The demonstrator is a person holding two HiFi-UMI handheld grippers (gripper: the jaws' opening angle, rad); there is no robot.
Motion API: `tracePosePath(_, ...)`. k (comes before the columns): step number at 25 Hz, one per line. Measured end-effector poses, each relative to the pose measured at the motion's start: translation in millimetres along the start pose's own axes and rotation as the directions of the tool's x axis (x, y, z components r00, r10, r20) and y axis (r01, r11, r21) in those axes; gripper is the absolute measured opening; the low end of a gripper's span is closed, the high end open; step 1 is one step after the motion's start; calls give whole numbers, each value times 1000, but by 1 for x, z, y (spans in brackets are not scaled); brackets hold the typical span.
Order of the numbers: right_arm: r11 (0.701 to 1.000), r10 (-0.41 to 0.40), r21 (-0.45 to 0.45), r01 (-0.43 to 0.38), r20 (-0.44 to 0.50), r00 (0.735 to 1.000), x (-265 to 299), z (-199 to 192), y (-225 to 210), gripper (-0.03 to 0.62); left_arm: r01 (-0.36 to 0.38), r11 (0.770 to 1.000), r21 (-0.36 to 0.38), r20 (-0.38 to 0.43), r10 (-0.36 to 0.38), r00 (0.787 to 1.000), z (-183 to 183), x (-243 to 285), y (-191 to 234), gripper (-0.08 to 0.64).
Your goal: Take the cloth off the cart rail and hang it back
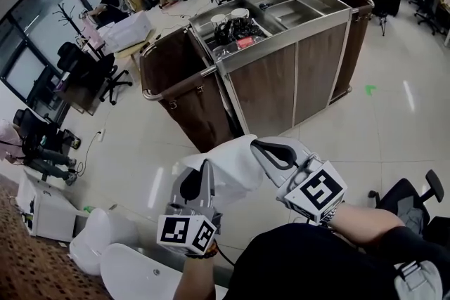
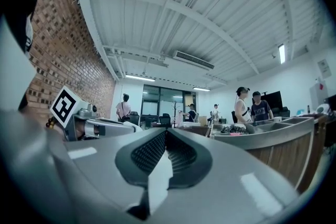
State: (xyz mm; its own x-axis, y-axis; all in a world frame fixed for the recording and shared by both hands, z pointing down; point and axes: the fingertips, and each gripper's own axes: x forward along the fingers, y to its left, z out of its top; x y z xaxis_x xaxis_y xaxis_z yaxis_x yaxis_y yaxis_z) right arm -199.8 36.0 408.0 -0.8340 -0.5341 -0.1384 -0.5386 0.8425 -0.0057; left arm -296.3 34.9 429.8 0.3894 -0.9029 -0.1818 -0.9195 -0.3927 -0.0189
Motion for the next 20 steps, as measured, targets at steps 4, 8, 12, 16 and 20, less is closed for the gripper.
tracePosePath(4,1000,-24,-1,24,-1,1000,32,26,16,0,27,1000,-13,-3,-27,1000,33,-2,30,9)
tracePosePath(8,997,-78,-18,78,-3,997,45,56,22,3,84,995,-45,4,-84,996,63,8,41,9)
tracePosePath(12,992,-124,-16,124,18,992,-14,46,-20,5,134,990,-49,1,-134,991,43,45,-18,11)
tracePosePath(16,980,-200,-6,200,6,980,-23,82,-44,6,200,977,-79,-9,-201,980,76,82,-28,11)
tracePosePath(20,954,-297,-47,296,0,955,-21,117,-74,6,288,950,-119,-21,-292,956,101,124,-30,11)
